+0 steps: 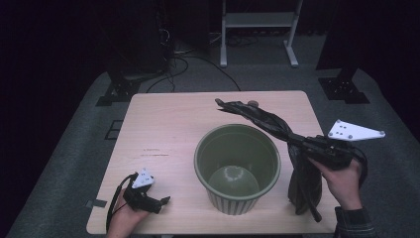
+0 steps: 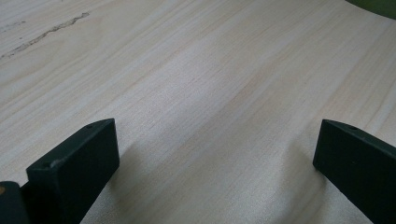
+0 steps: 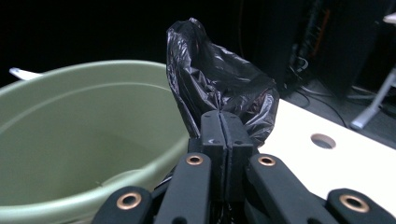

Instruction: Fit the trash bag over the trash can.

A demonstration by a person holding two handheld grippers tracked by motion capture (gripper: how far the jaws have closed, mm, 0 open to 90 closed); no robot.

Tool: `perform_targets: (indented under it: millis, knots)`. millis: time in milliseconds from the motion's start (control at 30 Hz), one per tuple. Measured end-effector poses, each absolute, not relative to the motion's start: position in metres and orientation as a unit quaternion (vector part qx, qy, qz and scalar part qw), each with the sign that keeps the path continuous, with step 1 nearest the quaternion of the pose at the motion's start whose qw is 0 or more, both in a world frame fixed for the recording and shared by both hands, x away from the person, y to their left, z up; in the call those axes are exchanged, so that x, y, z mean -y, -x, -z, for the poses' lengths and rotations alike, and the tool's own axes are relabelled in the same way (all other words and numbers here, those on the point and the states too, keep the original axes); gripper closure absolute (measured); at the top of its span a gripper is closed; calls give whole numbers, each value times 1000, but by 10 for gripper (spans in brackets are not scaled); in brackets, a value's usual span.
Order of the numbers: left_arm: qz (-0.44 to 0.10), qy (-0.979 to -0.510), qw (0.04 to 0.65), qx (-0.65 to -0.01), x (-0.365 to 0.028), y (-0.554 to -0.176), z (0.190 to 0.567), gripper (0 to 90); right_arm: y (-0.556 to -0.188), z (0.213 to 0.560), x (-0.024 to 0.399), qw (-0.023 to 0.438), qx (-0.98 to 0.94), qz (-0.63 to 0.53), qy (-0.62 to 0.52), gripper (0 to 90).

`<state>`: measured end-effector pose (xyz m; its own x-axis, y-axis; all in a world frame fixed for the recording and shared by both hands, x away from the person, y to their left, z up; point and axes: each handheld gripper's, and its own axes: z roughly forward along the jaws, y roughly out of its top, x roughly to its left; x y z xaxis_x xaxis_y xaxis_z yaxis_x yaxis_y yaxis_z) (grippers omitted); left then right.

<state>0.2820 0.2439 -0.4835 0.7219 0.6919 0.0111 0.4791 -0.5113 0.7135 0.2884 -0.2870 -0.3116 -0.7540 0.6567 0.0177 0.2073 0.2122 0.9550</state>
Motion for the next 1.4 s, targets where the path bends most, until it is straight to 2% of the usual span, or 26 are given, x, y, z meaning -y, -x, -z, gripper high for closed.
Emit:
perform_targets:
  millis: [267,767,1000,1400]
  knots:
    - [-148,-857,356,-342,-244,-282,483,0,-270,294,286,194,-766,-565,-237,891]
    - [-150,-857,355,-342,-244,-282,483,0,-250,291,302,175,-768,-584,-196,888]
    - [-150,-857,355,-342,-244,-282,483,0,-237,287,295,163,-783,-579,-157,886]
    - [-151,-856,356,-343,-244,-283,483,0,-236,289,297,150,-791,-572,-157,858]
